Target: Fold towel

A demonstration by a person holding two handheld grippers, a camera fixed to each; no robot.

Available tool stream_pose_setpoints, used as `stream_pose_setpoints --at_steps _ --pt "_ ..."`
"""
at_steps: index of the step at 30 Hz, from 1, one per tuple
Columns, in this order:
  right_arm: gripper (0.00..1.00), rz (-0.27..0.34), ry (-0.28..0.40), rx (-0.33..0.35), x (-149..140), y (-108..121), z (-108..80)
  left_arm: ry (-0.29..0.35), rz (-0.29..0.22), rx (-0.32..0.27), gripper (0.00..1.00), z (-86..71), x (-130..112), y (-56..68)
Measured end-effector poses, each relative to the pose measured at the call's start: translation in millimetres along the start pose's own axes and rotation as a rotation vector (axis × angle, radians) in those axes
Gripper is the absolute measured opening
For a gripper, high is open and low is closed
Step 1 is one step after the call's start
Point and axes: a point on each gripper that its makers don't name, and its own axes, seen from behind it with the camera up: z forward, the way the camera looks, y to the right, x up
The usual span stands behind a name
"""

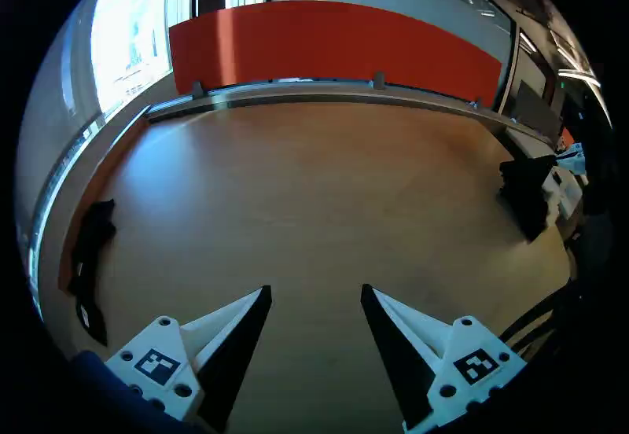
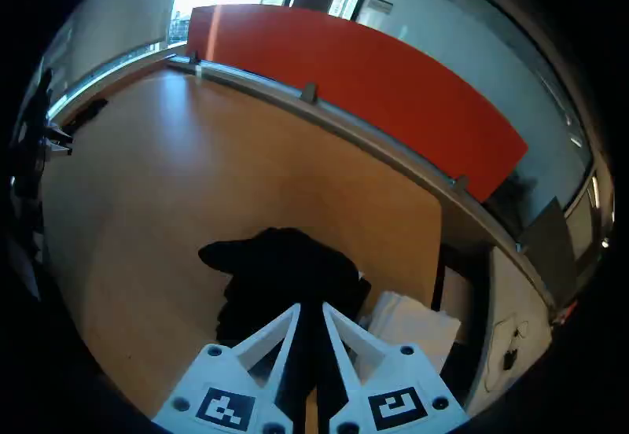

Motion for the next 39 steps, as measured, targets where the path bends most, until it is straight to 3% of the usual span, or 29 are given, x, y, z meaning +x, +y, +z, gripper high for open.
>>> stream_pose_setpoints --at_steps 12,25,39 --pt "0.03 0.044 -0.074 -0.045 -51 10 -1.3 0.001 0.016 -0.005 0.84 -0.2 2 5.9" --pt "0.03 0.146 -0.152 -0.063 -109 11 13.8 -0.008 0.030 0.012 0.84 -4.0 -3 1.3" --pt "0.03 0.205 -0.213 -0.052 -143 -1 35.2 -0.013 0.049 0.020 0.84 -4.8 -3 2.4"
